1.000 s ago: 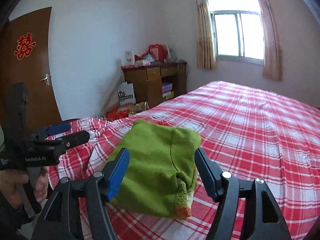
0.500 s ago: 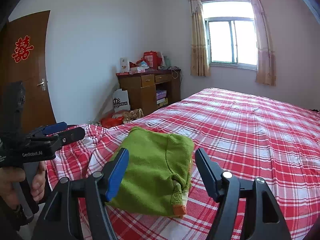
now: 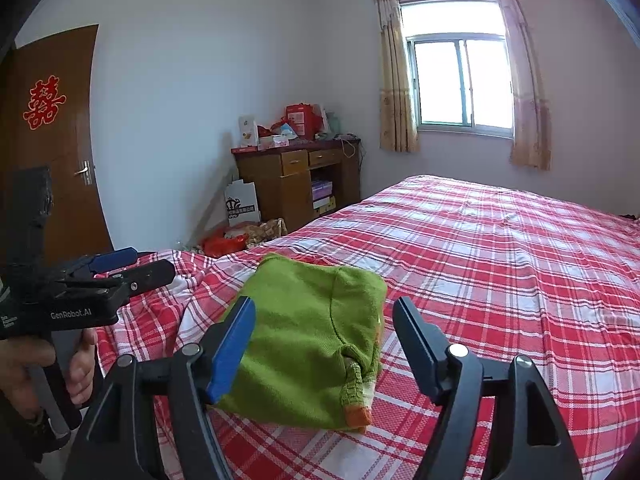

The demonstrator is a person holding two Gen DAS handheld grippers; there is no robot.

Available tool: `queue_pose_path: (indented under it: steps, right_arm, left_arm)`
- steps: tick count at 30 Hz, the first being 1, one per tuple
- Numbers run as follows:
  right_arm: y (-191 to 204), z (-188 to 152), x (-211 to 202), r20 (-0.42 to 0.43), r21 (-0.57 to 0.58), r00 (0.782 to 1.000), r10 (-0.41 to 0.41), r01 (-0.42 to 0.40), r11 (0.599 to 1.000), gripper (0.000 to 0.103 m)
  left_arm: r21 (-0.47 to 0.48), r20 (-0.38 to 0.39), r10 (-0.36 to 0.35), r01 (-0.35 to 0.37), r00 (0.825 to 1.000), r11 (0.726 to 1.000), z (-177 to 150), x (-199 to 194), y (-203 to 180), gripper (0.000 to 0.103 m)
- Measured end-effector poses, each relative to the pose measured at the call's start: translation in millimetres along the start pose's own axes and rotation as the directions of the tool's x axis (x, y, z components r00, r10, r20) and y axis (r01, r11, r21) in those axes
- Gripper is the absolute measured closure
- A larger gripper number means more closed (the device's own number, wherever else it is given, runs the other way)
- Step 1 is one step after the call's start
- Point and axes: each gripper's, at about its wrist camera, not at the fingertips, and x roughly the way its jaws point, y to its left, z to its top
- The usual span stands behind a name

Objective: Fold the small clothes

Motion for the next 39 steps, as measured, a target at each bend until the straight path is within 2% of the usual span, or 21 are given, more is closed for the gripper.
queue_pose_path:
  steps: [23, 28, 39]
  right_arm:
    - [1, -4, 1, -0.006, 0.008, 1.0, 0.004, -0.004, 1.0, 0.03]
    - [-1, -4, -2, 0.018, 0.012, 1.0, -0.004, 0.004, 1.0, 0.03]
    - [-10, 1, -19, 0.089, 0.037, 0.995, -0.041, 0.038, 0.999, 0.03]
  left_arm:
    - [0.006, -0.012, 0.005, -0.005, 1.0, 1.0, -1, 3, -4, 0.0]
    - [0.017, -0.027, 0.005, -0.005, 1.0, 1.0, -2, 4, -5, 0.0]
    - [0.03, 0.044, 0.009, -0.01, 0.999, 0.999, 5, -9, -9, 0.0]
